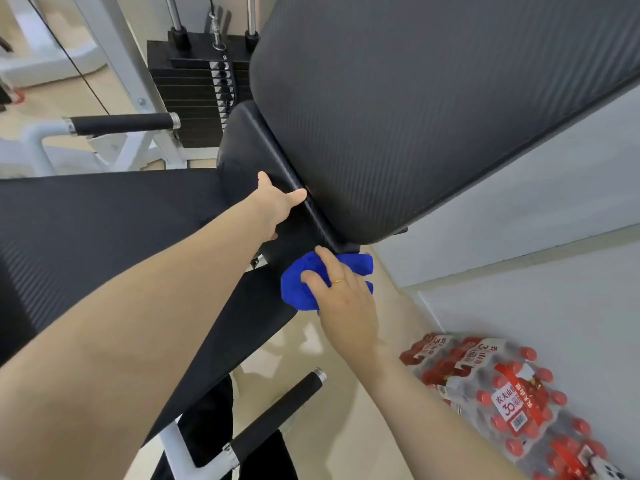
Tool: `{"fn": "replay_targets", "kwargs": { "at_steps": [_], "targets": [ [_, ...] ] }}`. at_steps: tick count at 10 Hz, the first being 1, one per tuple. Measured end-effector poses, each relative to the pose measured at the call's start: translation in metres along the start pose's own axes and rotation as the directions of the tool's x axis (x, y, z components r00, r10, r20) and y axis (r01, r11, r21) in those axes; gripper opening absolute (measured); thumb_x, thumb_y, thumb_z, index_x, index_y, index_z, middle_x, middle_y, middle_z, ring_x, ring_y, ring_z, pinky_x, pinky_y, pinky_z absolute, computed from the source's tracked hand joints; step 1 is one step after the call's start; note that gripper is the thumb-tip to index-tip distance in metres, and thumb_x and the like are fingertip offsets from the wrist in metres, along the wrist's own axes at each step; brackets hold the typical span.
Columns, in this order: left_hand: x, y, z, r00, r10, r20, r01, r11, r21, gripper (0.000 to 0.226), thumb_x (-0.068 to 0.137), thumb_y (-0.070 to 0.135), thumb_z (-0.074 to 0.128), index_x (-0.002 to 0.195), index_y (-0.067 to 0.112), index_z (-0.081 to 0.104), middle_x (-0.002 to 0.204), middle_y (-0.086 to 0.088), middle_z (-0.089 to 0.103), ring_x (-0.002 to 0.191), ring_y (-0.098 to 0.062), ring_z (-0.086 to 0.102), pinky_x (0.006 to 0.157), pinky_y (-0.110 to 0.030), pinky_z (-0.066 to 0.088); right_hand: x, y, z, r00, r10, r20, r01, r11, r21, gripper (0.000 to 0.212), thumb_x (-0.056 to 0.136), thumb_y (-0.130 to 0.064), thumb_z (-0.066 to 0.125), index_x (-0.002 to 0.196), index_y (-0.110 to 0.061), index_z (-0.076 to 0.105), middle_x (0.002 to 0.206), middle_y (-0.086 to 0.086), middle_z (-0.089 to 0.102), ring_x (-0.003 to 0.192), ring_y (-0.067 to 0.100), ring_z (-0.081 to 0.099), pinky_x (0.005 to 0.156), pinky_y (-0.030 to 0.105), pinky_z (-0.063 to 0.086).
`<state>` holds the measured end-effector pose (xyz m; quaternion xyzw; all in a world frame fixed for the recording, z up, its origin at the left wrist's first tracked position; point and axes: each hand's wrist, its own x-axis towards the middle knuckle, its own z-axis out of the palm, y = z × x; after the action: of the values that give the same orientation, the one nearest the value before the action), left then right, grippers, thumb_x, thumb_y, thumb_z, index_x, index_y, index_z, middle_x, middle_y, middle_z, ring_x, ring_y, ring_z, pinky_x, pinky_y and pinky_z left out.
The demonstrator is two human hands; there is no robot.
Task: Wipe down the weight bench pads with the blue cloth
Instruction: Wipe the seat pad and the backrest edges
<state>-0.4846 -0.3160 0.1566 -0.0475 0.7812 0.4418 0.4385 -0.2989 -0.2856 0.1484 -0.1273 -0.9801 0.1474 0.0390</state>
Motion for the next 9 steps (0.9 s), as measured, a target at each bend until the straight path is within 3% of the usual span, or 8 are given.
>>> {"fn": "replay_targets", "kwargs": {
  "at_steps": [1,2,3,4,5,6,7,9],
  "targets": [
    [0.004,0.006,-0.004,0.998,-0.066,-0.004,0.066,0.998,0.022,0.095,0.084,0.038,0.064,0.149,0.025,-0.004,0.145,-0.015,0.036,0.124,-0.034,0.046,0.099,-0.049,0.046,-0.004,0.012,-0.007,0.977,0.159,0.140,-0.150,0.986,-0.077,0.035,0.075,-0.005,0.065,0.105,-0.022,0.062,0.127,0.002,0.049,0.103,0.021,0.049,0.072,0.022,0.034],
    [0.007,0.009,-0.016,0.998,-0.056,0.023,0.055,0.998,0.040,0.099,0.079,0.038,0.070,0.147,0.019,0.002,0.136,-0.014,0.046,0.117,-0.028,0.053,0.097,-0.044,0.048,0.005,-0.003,-0.010,0.986,0.079,0.145,-0.074,0.996,-0.039,0.040,0.075,-0.014,0.066,0.109,-0.031,0.055,0.125,0.000,0.044,0.105,0.022,0.049,0.071,0.025,0.036],
    [0.014,0.011,-0.038,0.998,-0.027,0.052,0.023,0.997,0.070,0.081,0.081,0.040,0.067,0.142,0.010,0.022,0.126,-0.012,0.053,0.109,-0.022,0.058,0.094,-0.041,0.050,0.033,-0.032,-0.008,0.989,-0.117,0.092,0.123,0.991,-0.059,0.064,0.044,-0.004,0.083,0.103,-0.021,0.062,0.116,0.011,0.052,0.091,0.031,0.061,0.060,0.031,0.052],
    [0.033,0.013,-0.078,0.999,0.034,0.024,-0.036,0.994,0.100,0.051,0.090,0.031,0.057,0.133,0.009,0.041,0.122,-0.010,0.057,0.099,-0.022,0.060,0.090,-0.038,0.050,0.092,-0.043,-0.007,0.979,-0.203,0.033,0.205,0.964,-0.170,0.050,0.048,0.000,0.081,0.095,-0.012,0.071,0.103,0.015,0.065,0.087,0.033,0.063,0.063,0.033,0.052],
    [0.060,-0.001,-0.128,0.978,0.201,-0.058,-0.136,0.821,0.554,0.043,0.091,0.022,0.052,0.130,0.006,0.045,0.124,-0.016,0.057,0.111,-0.034,0.055,0.095,-0.042,0.046,0.143,-0.042,0.011,0.932,-0.309,0.187,0.358,0.862,-0.359,0.038,0.059,-0.005,0.076,0.096,-0.012,0.070,0.103,0.015,0.067,0.090,0.033,0.061,0.075,0.038,0.050],
    [0.083,-0.032,-0.168,0.984,0.177,0.014,-0.104,0.509,0.854,0.055,0.092,0.023,0.050,0.141,0.011,0.030,0.140,-0.016,0.043,0.124,-0.036,0.045,0.100,-0.047,0.042,0.161,-0.040,0.032,0.795,-0.338,0.504,0.585,0.648,-0.488,0.032,0.082,-0.017,0.059,0.113,-0.016,0.063,0.117,0.010,0.058,0.110,0.031,0.050,0.107,0.045,0.029],
    [0.097,-0.062,-0.189,0.990,0.138,-0.007,-0.026,0.237,0.971,0.077,0.086,0.037,0.059,0.147,0.020,0.016,0.152,-0.010,0.024,0.138,-0.032,0.028,0.109,-0.046,0.030,0.174,-0.042,0.043,0.670,-0.335,0.663,0.717,0.523,-0.461,0.028,0.090,-0.015,0.045,0.117,-0.014,0.056,0.123,0.011,0.051,0.114,0.032,0.041,0.107,0.046,0.023],
    [0.128,-0.070,-0.198,0.979,0.185,-0.082,0.053,0.156,0.986,0.097,0.075,0.040,0.072,0.147,0.022,0.010,0.150,-0.012,0.021,0.138,-0.031,0.026,0.111,-0.046,0.025,0.241,-0.057,0.050,0.808,-0.359,0.468,0.587,0.560,-0.584,0.031,0.086,-0.012,0.046,0.115,-0.012,0.055,0.119,0.012,0.054,0.108,0.030,0.047,0.095,0.042,0.036]
  ]
}}
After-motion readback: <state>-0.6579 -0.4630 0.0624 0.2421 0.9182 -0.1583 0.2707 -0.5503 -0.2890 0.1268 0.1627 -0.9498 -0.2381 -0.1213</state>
